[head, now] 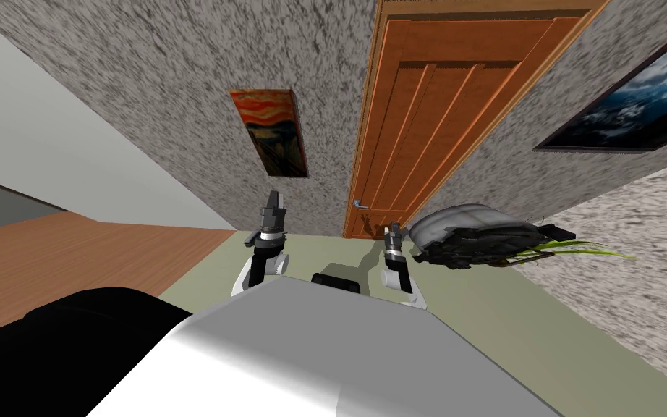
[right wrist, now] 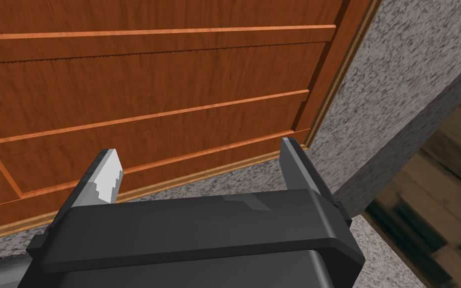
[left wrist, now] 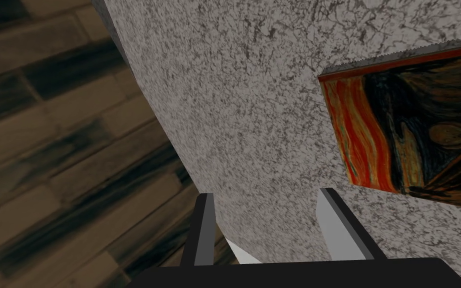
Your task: Pull the door open
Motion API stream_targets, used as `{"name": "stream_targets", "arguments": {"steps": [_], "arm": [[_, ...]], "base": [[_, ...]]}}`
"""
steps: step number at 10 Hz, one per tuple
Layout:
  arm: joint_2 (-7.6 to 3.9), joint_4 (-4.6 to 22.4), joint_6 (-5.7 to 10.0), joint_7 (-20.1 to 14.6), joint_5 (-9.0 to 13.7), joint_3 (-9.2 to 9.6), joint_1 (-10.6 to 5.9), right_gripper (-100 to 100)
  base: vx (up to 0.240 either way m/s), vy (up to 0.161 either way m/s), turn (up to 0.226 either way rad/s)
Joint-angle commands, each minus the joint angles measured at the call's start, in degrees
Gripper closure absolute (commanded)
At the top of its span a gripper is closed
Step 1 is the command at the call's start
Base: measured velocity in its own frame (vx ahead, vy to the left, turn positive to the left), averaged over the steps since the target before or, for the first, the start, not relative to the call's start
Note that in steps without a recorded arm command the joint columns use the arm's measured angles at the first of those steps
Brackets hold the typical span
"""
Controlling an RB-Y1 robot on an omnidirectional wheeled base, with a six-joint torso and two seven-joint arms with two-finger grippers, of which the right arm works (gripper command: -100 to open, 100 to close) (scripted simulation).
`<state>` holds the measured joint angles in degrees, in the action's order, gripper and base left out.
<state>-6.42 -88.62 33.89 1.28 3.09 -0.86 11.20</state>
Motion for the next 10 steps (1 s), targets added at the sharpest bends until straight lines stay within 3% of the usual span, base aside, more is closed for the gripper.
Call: {"name": "stream_targets", "arguments": {"steps": [1,10], "arm": [[-0.13,1.93,0.3,-0.32,0.3,-0.12,-0.45,-100],[-1.21,17.58,4.3,-2.89,3.45,-1.13,-5.29,-100]], "base": [[0.076,0.002,0.048],[0.075,-0.007,0.11]]}}
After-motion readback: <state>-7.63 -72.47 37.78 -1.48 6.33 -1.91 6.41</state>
